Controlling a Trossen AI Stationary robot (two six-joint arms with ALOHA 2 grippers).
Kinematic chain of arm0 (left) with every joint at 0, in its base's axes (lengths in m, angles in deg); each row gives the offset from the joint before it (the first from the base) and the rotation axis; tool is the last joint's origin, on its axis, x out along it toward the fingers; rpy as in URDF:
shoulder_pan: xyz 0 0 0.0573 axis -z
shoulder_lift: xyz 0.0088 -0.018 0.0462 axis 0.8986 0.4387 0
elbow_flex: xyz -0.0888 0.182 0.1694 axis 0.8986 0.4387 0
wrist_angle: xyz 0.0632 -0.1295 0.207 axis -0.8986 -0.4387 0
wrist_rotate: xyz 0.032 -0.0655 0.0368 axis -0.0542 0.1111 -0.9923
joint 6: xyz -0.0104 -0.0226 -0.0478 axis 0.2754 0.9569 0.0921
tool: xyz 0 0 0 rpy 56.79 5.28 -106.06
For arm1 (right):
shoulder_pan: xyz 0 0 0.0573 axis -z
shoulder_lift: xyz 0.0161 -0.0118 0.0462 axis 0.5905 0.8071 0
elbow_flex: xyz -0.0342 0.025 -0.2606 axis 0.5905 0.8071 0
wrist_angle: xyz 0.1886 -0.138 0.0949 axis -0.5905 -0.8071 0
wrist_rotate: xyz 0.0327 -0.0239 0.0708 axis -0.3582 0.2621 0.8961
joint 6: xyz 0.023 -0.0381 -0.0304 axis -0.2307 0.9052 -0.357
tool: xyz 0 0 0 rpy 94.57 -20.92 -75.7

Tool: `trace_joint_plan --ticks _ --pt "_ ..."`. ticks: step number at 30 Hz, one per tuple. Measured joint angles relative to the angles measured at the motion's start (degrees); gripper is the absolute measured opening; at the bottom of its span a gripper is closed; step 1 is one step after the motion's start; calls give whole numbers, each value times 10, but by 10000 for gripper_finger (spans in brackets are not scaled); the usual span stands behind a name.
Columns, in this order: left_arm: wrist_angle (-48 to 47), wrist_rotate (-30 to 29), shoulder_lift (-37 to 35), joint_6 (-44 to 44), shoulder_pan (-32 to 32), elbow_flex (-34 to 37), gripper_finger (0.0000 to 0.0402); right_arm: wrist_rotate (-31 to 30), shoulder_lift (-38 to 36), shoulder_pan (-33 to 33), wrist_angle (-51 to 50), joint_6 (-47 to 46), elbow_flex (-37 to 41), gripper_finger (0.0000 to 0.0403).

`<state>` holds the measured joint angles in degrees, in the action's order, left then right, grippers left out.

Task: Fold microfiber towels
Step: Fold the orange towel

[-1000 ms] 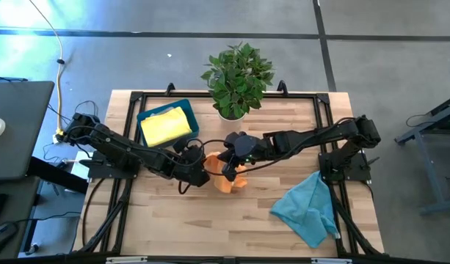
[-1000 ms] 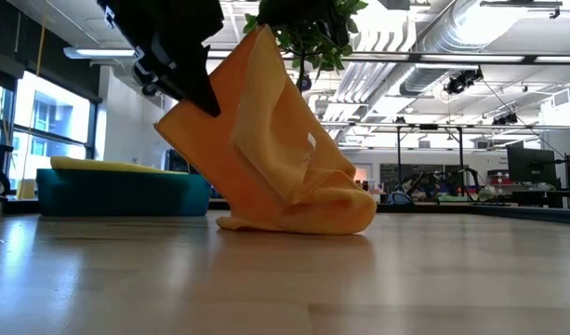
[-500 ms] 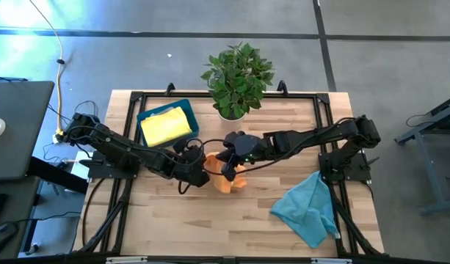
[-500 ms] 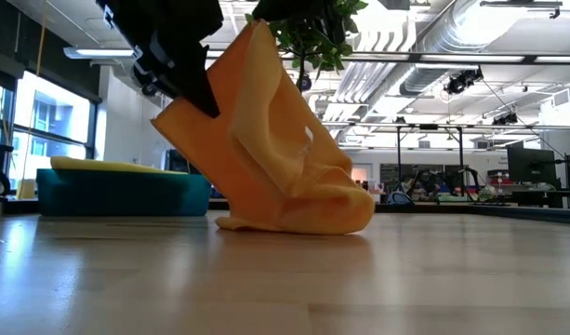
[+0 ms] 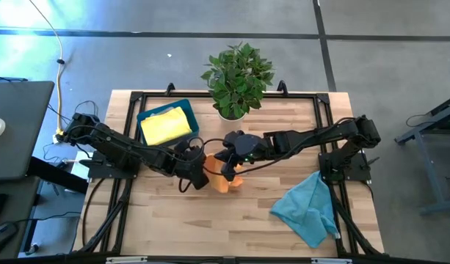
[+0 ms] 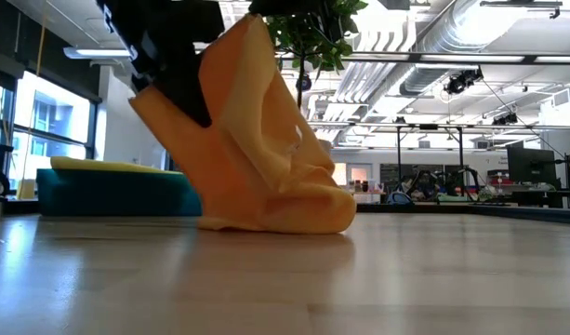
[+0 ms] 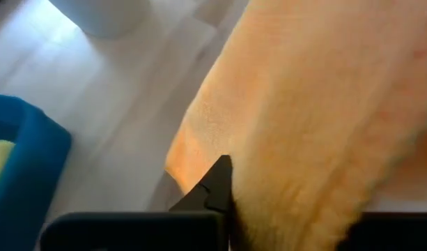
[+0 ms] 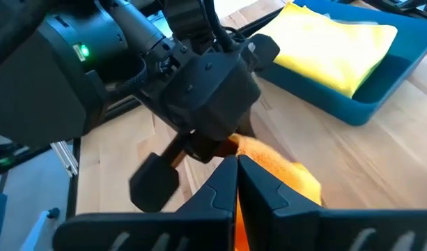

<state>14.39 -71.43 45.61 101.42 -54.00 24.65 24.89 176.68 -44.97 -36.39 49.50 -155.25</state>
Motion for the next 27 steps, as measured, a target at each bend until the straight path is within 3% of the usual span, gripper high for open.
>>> trace_joint_plan --ticks 7,17,27 --pt "-13 107 -3 9 3 0 3 17 0 0 -38 69 0 16" --pt "-23 291 -6 30 -4 -31 1 70 0 0 -124 124 23 125" --pt "-83 325 -6 17 -65 -83 0 142 0 -43 102 143 115 109"
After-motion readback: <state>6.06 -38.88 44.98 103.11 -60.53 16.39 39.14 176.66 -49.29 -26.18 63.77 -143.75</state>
